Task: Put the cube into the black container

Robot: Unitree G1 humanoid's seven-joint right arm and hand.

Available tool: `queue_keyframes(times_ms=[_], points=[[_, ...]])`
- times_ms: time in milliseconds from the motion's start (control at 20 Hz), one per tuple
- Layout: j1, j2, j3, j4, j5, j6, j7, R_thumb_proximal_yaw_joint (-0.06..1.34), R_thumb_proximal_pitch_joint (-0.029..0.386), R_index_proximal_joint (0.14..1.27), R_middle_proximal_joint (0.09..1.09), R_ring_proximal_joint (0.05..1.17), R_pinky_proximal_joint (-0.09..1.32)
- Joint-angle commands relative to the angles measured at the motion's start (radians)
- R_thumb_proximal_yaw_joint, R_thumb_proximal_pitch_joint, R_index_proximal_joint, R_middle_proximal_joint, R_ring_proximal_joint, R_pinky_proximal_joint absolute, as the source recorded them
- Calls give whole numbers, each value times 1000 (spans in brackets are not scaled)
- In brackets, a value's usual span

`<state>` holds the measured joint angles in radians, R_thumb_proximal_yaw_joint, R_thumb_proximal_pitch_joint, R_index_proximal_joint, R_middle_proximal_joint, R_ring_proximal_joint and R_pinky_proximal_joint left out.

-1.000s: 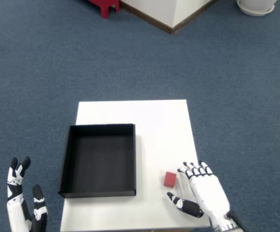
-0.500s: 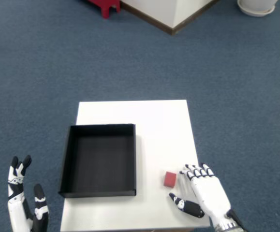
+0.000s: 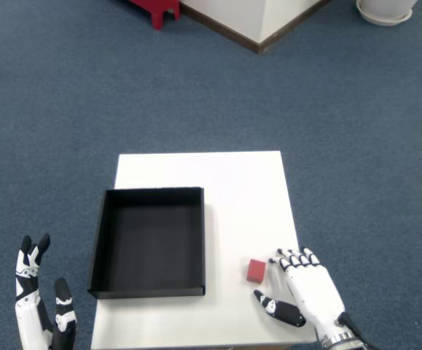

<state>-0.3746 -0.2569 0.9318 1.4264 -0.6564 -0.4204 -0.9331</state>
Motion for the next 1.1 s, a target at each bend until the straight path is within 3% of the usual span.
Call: queue_keyframes(times_ms=[50, 1100], points=[[-42, -4, -15, 0, 24, -14, 0, 405, 56, 392, 200, 244, 99], [-49, 23, 31, -29, -32, -54, -118, 401, 70, 430, 213, 247, 85]])
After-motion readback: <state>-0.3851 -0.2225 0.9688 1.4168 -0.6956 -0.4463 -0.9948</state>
